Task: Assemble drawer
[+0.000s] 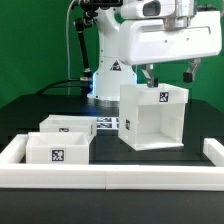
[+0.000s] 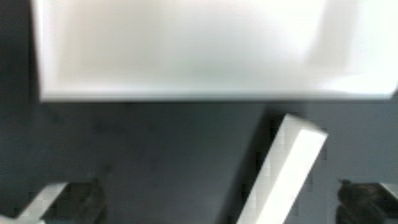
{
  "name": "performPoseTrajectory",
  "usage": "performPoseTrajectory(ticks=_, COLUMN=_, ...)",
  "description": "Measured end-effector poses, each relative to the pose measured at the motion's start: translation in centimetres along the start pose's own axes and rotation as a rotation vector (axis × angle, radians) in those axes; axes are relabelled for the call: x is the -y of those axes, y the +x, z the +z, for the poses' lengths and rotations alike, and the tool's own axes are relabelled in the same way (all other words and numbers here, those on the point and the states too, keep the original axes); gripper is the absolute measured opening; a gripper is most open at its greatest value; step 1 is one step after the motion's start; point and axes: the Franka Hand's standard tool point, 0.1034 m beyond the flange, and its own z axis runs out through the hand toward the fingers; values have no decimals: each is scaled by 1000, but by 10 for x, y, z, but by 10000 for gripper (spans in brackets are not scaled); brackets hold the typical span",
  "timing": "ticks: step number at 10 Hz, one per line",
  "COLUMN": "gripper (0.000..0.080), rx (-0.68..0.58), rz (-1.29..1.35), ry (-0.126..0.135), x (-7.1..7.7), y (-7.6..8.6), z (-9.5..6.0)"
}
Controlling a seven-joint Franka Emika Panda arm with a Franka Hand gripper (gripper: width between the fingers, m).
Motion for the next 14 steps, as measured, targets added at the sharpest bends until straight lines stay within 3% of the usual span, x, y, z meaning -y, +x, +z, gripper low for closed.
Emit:
performPoseTrajectory(ticks=3, gripper=650, rx=12, rz=-11, ry=-4, x=18, y=-35, z=3)
performPoseTrajectory(ticks=8, gripper=650, rx=17, rz=-11, ry=-1, x=22, y=-38, z=6)
performPoseTrajectory(ticks=11, gripper=650, rx=23, rz=-8, ry=-4, x=37, y=-53, z=23)
performPoseTrajectory(ticks=14, gripper=650, rx=15, rz=-16, ry=-7, x=43, y=-62, z=39)
